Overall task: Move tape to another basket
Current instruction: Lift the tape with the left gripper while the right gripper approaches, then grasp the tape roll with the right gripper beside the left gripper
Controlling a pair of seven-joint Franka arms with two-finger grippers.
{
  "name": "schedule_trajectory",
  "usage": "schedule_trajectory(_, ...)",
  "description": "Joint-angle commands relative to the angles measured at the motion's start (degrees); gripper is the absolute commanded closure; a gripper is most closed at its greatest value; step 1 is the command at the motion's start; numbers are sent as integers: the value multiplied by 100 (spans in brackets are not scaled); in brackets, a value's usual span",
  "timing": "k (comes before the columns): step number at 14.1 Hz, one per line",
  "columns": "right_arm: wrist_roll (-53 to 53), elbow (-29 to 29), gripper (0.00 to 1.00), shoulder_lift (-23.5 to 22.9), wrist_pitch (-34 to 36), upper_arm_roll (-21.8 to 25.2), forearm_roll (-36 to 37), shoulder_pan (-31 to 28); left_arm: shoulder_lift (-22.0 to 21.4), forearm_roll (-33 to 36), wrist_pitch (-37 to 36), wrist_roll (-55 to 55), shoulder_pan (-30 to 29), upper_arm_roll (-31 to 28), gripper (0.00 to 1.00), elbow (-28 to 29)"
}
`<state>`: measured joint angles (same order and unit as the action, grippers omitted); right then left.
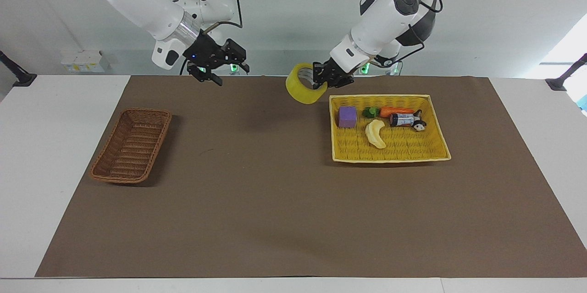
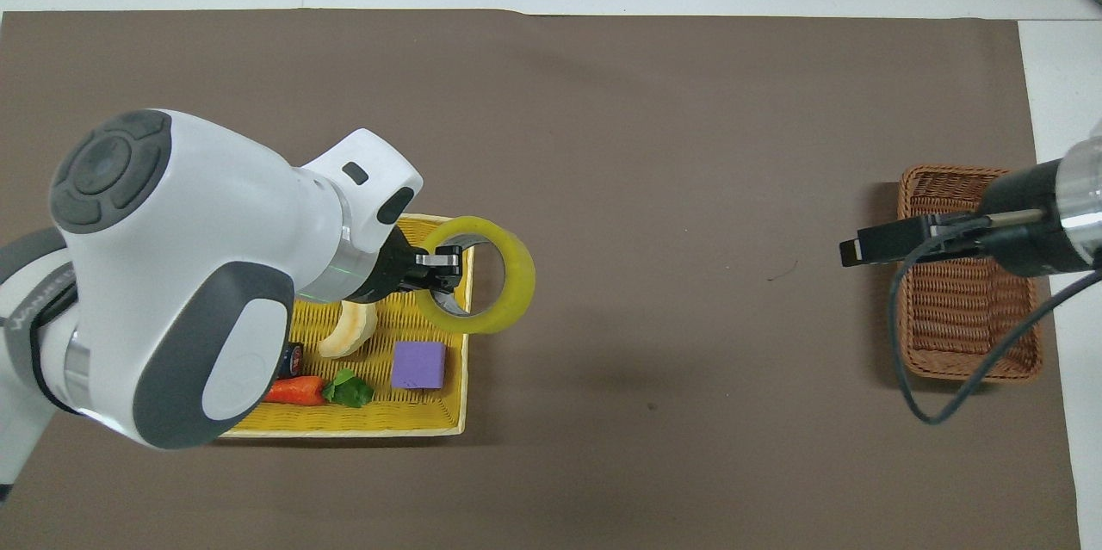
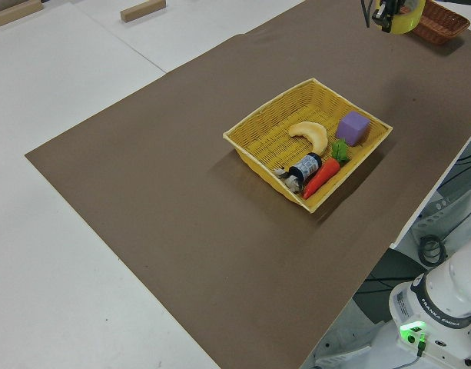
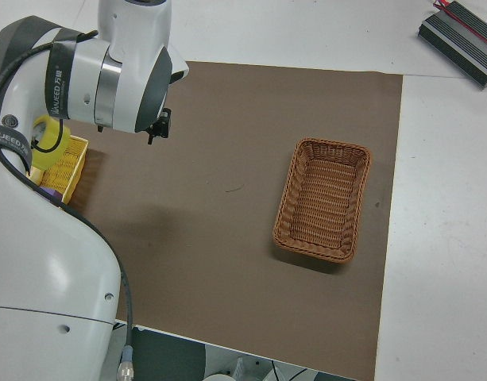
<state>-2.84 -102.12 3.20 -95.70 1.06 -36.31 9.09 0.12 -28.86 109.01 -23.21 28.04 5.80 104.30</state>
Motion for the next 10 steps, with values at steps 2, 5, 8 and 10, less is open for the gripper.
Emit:
schedule_trajectory(2, -602, -615, 0, 286, -624, 8, -883, 110, -47, -129, 103, -122, 543, -71, 100, -50)
schedule_trajectory(5, -464, -1011, 0, 532, -827, 8, -992, 128, -29, -164, 540, -183, 763, -71, 100, -67)
schedule_trajectory(8, 501, -1214, 0, 567, -618, 17, -992, 102, 32, -287, 1199, -272, 799, 26, 100, -111)
schedule_trajectory(10, 793, -1153, 0, 550, -48, 105, -1175, -143, 41, -366, 1630, -298, 852, 79, 100, -111)
